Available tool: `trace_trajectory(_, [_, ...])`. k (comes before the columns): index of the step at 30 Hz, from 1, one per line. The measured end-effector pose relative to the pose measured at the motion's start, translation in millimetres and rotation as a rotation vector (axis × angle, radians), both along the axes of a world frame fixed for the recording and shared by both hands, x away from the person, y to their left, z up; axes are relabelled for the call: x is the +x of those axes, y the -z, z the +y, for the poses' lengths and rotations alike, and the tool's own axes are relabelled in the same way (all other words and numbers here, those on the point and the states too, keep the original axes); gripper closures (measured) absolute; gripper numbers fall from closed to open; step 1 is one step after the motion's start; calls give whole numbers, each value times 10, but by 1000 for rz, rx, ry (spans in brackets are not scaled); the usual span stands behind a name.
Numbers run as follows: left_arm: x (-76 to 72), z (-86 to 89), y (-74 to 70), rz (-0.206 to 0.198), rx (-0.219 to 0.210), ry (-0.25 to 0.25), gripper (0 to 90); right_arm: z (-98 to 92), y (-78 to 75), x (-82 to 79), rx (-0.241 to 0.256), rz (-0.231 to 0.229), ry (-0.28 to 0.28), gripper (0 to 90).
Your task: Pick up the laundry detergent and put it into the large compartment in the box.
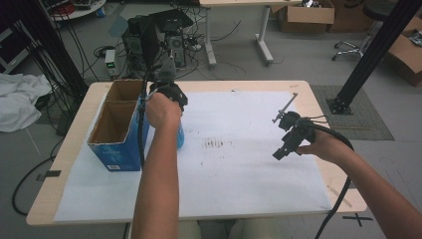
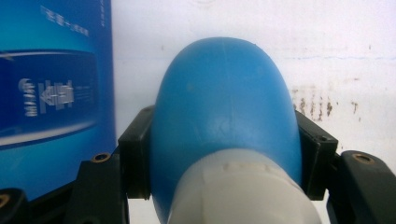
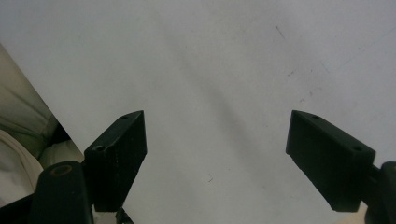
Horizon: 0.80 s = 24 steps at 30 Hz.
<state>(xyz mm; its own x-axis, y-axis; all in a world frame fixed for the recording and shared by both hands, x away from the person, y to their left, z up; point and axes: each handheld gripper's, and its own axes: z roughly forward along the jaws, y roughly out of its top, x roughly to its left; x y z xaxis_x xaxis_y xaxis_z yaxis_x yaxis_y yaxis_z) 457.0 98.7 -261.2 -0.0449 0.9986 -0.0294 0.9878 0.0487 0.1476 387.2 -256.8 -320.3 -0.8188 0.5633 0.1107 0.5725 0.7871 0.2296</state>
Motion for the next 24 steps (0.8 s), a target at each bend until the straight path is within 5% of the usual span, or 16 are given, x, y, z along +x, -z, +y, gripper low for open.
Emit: trace_trajectory(24, [-193,77,-911,-66,20,115,380,84,-62,-61,-10,-6,-15,203])
